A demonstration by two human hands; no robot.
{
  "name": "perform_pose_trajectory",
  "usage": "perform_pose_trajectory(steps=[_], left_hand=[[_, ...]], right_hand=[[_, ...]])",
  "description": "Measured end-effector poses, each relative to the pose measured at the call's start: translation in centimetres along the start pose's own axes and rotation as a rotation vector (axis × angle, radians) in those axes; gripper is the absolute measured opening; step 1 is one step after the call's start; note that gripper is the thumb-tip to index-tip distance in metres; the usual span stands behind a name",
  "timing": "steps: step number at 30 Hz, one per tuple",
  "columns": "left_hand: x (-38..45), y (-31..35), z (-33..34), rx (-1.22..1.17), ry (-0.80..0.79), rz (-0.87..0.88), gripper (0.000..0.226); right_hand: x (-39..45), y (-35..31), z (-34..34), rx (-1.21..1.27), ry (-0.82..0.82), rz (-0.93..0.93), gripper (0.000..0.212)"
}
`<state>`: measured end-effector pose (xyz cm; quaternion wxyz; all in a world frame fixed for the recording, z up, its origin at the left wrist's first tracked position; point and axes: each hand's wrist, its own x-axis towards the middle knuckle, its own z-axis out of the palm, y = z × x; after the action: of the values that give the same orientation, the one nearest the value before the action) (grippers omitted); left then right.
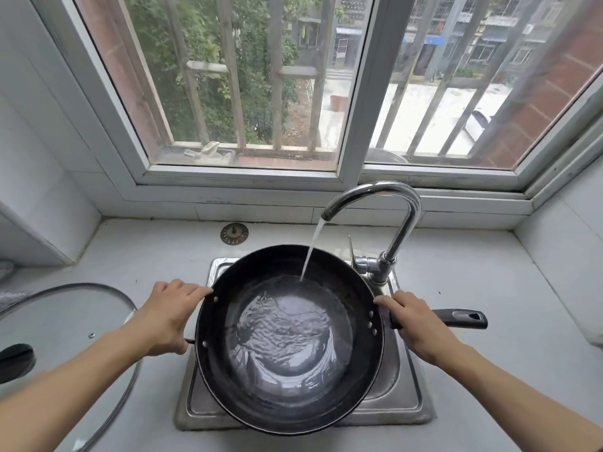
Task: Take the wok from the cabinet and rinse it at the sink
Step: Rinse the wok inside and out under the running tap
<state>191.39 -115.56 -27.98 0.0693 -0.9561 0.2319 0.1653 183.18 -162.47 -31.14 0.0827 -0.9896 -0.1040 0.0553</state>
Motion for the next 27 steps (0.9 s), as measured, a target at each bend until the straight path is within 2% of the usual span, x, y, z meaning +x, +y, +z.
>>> perform_pose_trajectory(steps=[15, 18, 21, 25, 27], left_hand=[[2.6, 1.0, 1.3, -0.016, 0.005, -0.028, 0.109], [3.0, 1.0, 1.4, 0.000, -0.013, -0.038, 0.111], [3.5, 1.0, 0.7, 0.004, -0.101, -0.051, 0.117], [4.8, 0.3, -0.5, -0.151, -0.161, -0.123, 0.101], [5.6, 0.2, -1.0, -0.111, -0.215, -0.129, 0.092]], right_hand=[[1.0, 0.9, 3.4, 0.135, -0.120, 0.090, 0.077], [1.4, 1.2, 3.6, 0.237, -0.186, 0.135, 0.081], [2.3, 1.7, 2.7, 0.368, -0.299, 0.159, 0.079], [3.3, 1.8, 1.3, 0.412, -0.405, 0.145, 0.090], [3.6, 1.8, 1.7, 0.403, -0.431, 0.139, 0.095]])
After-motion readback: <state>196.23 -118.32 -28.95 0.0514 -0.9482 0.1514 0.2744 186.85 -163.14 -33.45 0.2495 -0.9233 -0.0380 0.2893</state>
